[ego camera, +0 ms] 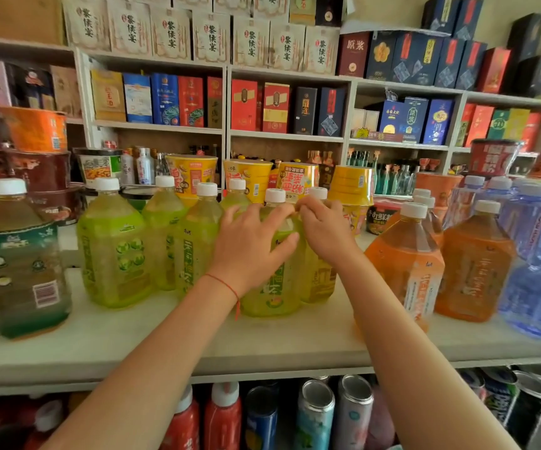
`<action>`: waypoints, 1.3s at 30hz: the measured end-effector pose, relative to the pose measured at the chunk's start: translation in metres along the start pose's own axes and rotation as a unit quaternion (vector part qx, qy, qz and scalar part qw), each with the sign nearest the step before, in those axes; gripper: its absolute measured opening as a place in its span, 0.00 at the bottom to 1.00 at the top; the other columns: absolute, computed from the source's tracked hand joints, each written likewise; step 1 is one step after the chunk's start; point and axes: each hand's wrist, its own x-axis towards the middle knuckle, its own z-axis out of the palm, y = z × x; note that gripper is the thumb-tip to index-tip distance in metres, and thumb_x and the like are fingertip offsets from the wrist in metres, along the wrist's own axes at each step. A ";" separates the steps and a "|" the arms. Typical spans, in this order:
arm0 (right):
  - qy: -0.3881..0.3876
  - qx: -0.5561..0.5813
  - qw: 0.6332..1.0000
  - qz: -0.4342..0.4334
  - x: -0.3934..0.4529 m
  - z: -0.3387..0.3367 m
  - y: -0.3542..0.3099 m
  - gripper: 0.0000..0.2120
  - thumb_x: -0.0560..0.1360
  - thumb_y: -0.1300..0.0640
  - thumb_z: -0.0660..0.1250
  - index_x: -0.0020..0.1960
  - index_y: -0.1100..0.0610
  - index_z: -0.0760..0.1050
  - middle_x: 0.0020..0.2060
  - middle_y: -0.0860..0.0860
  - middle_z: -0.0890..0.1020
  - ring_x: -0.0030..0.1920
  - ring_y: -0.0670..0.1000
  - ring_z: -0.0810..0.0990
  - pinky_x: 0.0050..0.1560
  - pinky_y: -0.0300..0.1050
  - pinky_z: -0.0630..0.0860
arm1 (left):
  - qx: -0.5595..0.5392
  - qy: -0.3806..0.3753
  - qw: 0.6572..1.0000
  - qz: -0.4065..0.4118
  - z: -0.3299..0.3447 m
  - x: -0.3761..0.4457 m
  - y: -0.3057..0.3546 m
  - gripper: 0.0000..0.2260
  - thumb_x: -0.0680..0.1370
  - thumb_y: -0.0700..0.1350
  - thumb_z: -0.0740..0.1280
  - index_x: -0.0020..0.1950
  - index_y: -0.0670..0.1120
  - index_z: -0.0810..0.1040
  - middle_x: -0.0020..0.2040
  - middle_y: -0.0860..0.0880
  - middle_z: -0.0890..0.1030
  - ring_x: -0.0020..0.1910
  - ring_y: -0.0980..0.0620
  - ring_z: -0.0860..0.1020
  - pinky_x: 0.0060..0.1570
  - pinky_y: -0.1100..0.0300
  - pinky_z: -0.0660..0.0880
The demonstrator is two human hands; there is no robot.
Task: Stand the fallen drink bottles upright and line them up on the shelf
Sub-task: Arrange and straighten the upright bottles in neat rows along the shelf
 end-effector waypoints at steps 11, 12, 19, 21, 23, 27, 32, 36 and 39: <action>0.247 -0.028 0.932 -0.266 -0.054 0.055 -0.095 0.17 0.75 0.56 0.65 0.64 0.58 0.76 0.66 0.61 0.74 0.69 0.62 0.70 0.71 0.62 0.63 | -0.102 0.321 0.904 -0.264 -0.050 -0.063 -0.091 0.28 0.76 0.43 0.69 0.74 0.40 0.65 0.73 0.38 0.67 0.73 0.40 0.67 0.70 0.40 0.68; 0.210 -0.041 0.935 -0.281 -0.058 0.067 -0.105 0.19 0.75 0.56 0.65 0.66 0.57 0.75 0.67 0.61 0.73 0.69 0.62 0.69 0.70 0.62 0.65 | -0.116 0.295 0.899 -0.303 -0.053 -0.066 -0.102 0.32 0.76 0.43 0.70 0.76 0.42 0.61 0.76 0.39 0.64 0.75 0.40 0.64 0.72 0.40 0.67; 0.108 -0.156 0.962 -0.199 -0.057 0.116 -0.112 0.22 0.80 0.47 0.63 0.72 0.50 0.71 0.66 0.65 0.71 0.61 0.66 0.73 0.55 0.55 0.73 | -0.296 0.135 0.854 -0.405 -0.052 -0.059 -0.166 0.46 0.71 0.53 0.78 0.81 0.51 0.53 0.79 0.45 0.60 0.76 0.44 0.63 0.73 0.46 0.66; 0.121 -0.167 0.956 -0.209 -0.055 0.117 -0.111 0.20 0.80 0.46 0.63 0.69 0.52 0.74 0.62 0.65 0.73 0.58 0.65 0.74 0.52 0.54 0.75 | -0.307 0.136 0.850 -0.406 -0.048 -0.061 -0.170 0.45 0.68 0.56 0.80 0.78 0.54 0.58 0.75 0.46 0.64 0.71 0.44 0.68 0.64 0.52 0.69; 0.128 -0.178 0.952 -0.212 -0.054 0.119 -0.111 0.18 0.82 0.46 0.61 0.68 0.53 0.74 0.61 0.64 0.74 0.57 0.65 0.75 0.50 0.55 0.75 | -0.282 0.142 0.863 -0.395 -0.046 -0.065 -0.165 0.45 0.66 0.60 0.80 0.75 0.56 0.59 0.72 0.47 0.66 0.64 0.48 0.70 0.57 0.55 0.68; 0.141 -0.176 0.952 -0.209 -0.054 0.120 -0.111 0.17 0.85 0.48 0.56 0.67 0.54 0.74 0.62 0.65 0.74 0.58 0.66 0.75 0.51 0.56 0.74 | -0.294 0.107 0.882 -0.353 -0.051 -0.078 -0.147 0.45 0.61 0.68 0.77 0.72 0.61 0.59 0.68 0.53 0.69 0.60 0.53 0.69 0.56 0.56 0.68; 0.055 0.029 0.982 -0.176 -0.057 0.113 -0.111 0.19 0.85 0.47 0.51 0.75 0.45 0.68 0.73 0.61 0.66 0.75 0.60 0.62 0.72 0.60 0.63 | -0.385 0.097 0.862 -0.314 -0.057 -0.086 -0.111 0.41 0.61 0.66 0.76 0.70 0.60 0.63 0.67 0.52 0.71 0.64 0.52 0.72 0.62 0.53 0.73; 0.075 0.149 0.968 -0.189 -0.075 0.098 -0.108 0.17 0.85 0.50 0.54 0.70 0.46 0.73 0.74 0.55 0.65 0.76 0.52 0.60 0.75 0.55 0.61 | -0.466 0.130 0.815 -0.318 -0.059 -0.088 -0.088 0.32 0.67 0.66 0.69 0.69 0.60 0.66 0.65 0.55 0.73 0.64 0.55 0.73 0.65 0.52 0.74; 0.141 0.116 0.959 -0.216 -0.085 0.079 -0.099 0.14 0.83 0.56 0.60 0.65 0.54 0.77 0.69 0.56 0.70 0.71 0.54 0.67 0.71 0.54 0.67 | -0.321 0.254 0.882 -0.231 -0.061 -0.091 -0.063 0.28 0.78 0.48 0.69 0.75 0.49 0.63 0.71 0.53 0.66 0.70 0.57 0.66 0.69 0.64 0.64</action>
